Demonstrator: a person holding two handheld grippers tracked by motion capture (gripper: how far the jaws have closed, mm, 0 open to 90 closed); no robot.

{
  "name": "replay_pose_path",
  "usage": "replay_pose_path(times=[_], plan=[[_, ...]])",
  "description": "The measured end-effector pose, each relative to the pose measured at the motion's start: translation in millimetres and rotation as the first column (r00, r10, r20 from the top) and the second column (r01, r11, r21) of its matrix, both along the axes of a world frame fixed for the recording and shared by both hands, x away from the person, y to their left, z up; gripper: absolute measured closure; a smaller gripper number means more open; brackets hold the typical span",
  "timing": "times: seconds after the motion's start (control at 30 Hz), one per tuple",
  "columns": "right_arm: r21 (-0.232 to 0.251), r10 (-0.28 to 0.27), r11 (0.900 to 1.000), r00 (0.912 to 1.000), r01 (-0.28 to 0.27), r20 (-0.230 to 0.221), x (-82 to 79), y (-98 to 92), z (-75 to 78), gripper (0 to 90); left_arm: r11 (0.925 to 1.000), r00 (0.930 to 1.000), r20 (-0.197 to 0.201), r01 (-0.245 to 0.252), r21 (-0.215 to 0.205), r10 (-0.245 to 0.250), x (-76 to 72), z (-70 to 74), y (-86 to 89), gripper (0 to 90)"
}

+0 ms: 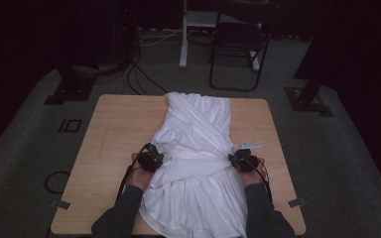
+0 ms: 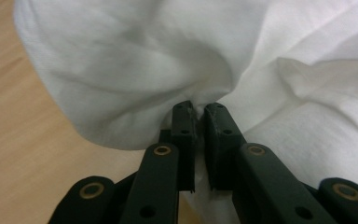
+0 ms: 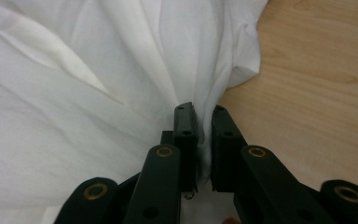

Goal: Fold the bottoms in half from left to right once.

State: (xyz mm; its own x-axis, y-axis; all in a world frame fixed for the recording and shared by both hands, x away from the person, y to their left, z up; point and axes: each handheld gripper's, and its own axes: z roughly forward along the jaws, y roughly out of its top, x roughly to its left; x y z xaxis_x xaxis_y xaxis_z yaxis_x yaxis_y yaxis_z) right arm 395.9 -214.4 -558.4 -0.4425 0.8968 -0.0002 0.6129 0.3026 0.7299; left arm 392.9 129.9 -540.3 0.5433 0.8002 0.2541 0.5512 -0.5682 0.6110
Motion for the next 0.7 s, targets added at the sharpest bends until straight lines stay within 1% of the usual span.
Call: replay_pose_path(times=[0.1, 0.13, 0.2, 0.23, 0.27, 0.3, 0.33, 0.4, 0.43, 0.47, 0.5, 0.53, 0.57, 0.6, 0.7], plan=[[0.012, -0.007, 1.000, 1.0000, 0.007, -0.002, 10.0, 0.2, 0.0, 83.7, 0.9998, 0.9998, 0.005, -0.019, 0.011, 0.019, 13.3, 0.8, 1.6, 84.7], [0.007, -0.010, 1.000, 0.9999, 0.010, -0.003, 13.6, 1.1, 0.5, 83.7, 0.9995, 0.9997, 0.008, -0.024, 0.020, 0.024, 17.1, 1.4, 1.8, 84.8], [-0.001, -0.011, 1.000, 0.9999, 0.011, 0.000, 20.1, 3.3, 0.9, 83.8, 0.9989, 0.9990, 0.015, -0.041, 0.023, 0.041, 25.3, 2.1, 2.9, 85.0], [-0.001, -0.011, 1.000, 0.9999, 0.011, 0.000, 20.1, 3.3, 0.9, 83.8, 0.9989, 0.9990, 0.015, -0.041, 0.023, 0.041, 25.3, 2.1, 2.9, 85.0], [-0.002, -0.013, 1.000, 0.9999, 0.013, -0.003, 24.4, 4.7, 1.5, 83.8, 0.9984, 0.9987, 0.020, -0.047, 0.030, 0.047, 29.3, 2.8, 4.0, 85.0], [-0.011, -0.015, 1.000, 0.9999, 0.015, 0.001, 28.6, 6.5, 1.9, 83.8, 0.9981, 0.9982, 0.027, -0.055, 0.027, 0.054, 32.3, 2.7, 4.9, 85.0], [-0.014, -0.016, 1.000, 0.9999, 0.016, 0.003, 35.2, 8.6, 2.2, 83.8, 0.9973, 0.9974, 0.025, -0.069, 0.026, 0.068, 37.3, 2.9, 7.8, 85.1], [-0.013, -0.020, 1.000, 0.9998, 0.020, 0.002, 40.8, 10.0, 2.4, 83.7, 0.9968, 0.9966, 0.027, -0.078, 0.018, 0.078, 42.9, 2.7, 10.8, 85.3], [-0.013, -0.020, 1.000, 0.9998, 0.020, 0.002, 40.8, 10.0, 2.4, 83.7, 0.9968, 0.9966, 0.027, -0.078, 0.018, 0.078, 42.9, 2.7, 10.8, 85.2], [-0.005, -0.031, 1.000, 0.9995, 0.031, -0.001, 47.0, 11.4, 2.6, 83.8, 0.9963, 0.9960, 0.028, -0.085, 0.011, 0.085, 46.0, 2.8, 12.1, 85.0], [-0.005, -0.032, 0.999, 0.9995, 0.032, -0.001, 49.0, 11.9, 2.7, 83.8, 0.9958, 0.9953, 0.030, -0.092, -0.002, 0.092, 49.1, 3.5, 13.6, 84.2], [-0.005, -0.032, 0.999, 0.9995, 0.032, -0.001, 49.0, 11.9, 2.7, 83.8, 0.9958, 0.9953, 0.030, -0.092, -0.002, 0.092, 49.1, 3.5, 13.6, 82.3], [-0.007, -0.036, 0.999, 0.9993, 0.036, -0.002, 51.0, 12.9, 3.0, 83.8, 0.9958, 0.9953, 0.030, -0.092, -0.002, 0.092, 49.1, 3.5, 13.6, 82.3], [-0.012, -0.045, 0.999, 0.9990, 0.044, -0.005, 52.6, 14.4, 3.7, 82.5, 0.9947, 0.9941, 0.040, -0.100, -0.023, 0.101, 45.7, 8.6, 18.5, 71.1], [-0.009, -0.056, 0.998, 0.9984, 0.056, -0.004, 48.2, 13.7, 5.9, 67.4, 0.9934, 0.9928, 0.076, -0.088, -0.073, 0.093, 34.0, 21.5, 27.5, 60.9]])
